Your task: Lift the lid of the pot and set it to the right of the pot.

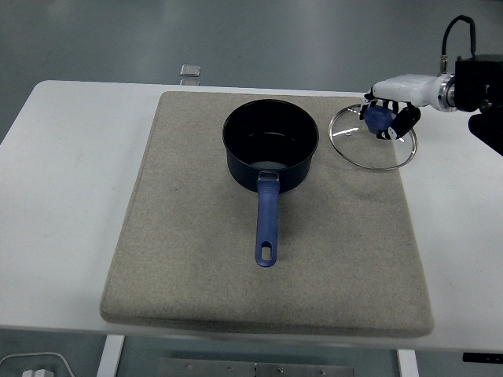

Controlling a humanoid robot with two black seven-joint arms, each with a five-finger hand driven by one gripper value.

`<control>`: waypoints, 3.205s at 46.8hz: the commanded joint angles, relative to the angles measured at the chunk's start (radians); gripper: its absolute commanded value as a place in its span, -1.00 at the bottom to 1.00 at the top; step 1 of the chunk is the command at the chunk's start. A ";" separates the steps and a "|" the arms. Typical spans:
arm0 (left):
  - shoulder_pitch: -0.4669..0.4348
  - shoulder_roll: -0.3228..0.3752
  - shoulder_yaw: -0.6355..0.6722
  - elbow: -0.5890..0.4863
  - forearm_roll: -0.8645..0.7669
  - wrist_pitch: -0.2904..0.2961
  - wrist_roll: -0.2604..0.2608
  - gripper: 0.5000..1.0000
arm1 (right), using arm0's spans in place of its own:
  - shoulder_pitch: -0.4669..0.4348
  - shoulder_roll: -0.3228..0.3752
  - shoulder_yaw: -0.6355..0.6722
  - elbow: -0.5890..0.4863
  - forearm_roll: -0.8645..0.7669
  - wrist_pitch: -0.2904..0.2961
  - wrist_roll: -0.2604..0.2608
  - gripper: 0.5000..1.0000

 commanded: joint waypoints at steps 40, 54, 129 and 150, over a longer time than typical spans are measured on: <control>0.000 0.000 0.000 0.000 0.000 0.000 0.000 1.00 | 0.052 0.003 0.025 0.002 0.230 0.034 0.012 0.65; 0.000 0.000 0.000 0.000 0.000 0.000 0.000 1.00 | 0.051 0.006 0.060 -0.001 0.641 0.047 0.012 0.64; 0.000 0.000 0.000 0.000 0.000 0.000 0.000 1.00 | -0.144 0.133 0.242 -0.162 1.767 0.060 -0.120 0.65; 0.000 0.000 0.000 0.000 0.000 0.000 0.000 1.00 | -0.144 0.127 0.241 -0.159 1.749 0.057 -0.110 0.66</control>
